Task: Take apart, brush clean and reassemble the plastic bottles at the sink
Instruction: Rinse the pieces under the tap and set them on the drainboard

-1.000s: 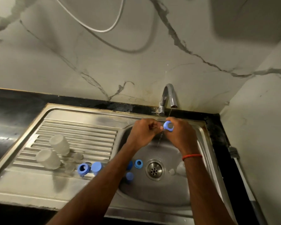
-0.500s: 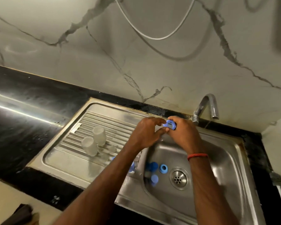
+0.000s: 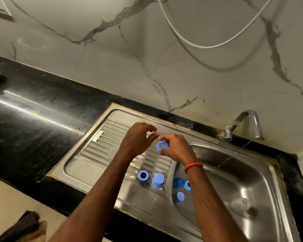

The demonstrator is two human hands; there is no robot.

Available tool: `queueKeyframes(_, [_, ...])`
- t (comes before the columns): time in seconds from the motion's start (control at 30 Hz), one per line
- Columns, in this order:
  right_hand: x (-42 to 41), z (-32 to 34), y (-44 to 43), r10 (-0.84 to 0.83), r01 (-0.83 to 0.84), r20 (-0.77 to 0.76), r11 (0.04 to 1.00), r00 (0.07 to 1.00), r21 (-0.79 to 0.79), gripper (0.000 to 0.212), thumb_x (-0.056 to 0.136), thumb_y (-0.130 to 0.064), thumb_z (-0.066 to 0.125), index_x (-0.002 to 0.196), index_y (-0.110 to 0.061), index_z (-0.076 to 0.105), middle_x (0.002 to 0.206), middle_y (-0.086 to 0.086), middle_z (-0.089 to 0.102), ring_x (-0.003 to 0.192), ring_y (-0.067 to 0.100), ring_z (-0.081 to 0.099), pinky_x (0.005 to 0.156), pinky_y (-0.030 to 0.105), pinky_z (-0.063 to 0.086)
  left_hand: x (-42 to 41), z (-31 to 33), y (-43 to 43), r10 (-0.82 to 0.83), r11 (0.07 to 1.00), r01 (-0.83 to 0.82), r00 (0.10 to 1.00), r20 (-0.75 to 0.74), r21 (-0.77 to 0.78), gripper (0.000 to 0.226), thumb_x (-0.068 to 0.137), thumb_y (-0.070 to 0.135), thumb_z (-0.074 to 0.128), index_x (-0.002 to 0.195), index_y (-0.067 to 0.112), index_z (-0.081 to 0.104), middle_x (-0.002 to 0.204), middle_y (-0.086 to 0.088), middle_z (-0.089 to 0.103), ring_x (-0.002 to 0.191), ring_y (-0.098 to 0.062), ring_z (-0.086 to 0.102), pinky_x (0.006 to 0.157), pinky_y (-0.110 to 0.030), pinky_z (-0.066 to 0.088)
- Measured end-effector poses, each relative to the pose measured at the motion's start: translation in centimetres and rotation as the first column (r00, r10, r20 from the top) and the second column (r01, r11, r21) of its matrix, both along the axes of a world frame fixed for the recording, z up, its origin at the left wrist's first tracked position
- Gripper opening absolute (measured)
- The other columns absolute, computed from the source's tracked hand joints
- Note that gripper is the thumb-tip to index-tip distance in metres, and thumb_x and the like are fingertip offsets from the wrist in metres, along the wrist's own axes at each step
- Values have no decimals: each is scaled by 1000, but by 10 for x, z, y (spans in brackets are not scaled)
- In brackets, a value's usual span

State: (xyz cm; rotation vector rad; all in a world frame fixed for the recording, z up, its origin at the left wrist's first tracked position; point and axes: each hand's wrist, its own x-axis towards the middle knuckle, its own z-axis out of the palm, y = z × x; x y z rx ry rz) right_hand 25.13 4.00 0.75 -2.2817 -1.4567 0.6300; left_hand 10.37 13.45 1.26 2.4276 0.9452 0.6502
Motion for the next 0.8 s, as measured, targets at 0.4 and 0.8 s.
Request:
queueKeyframes(0.4, [-29,-59,14,67,-50,66,971,996,-233,53,66,-16,90,114,-23,69,116,3,68,101,20,65,85,31,54,-28,-32,26,-54,998,53,998,-29,-35,35,97,49,59,114,21,73,110,0,72,105,-18,60,87,-41,50])
queueKeyframes(0.8, [-40,-80,15,71,-24,154,957,986,-290,50,77,-12,85,122,-21,65,121,5,67,105,21,67,87,31,55,-33,-40,31,-106,993,105,994,-12,-48,33,97,46,60,114,20,72,111,-1,72,106,-17,60,89,-40,51])
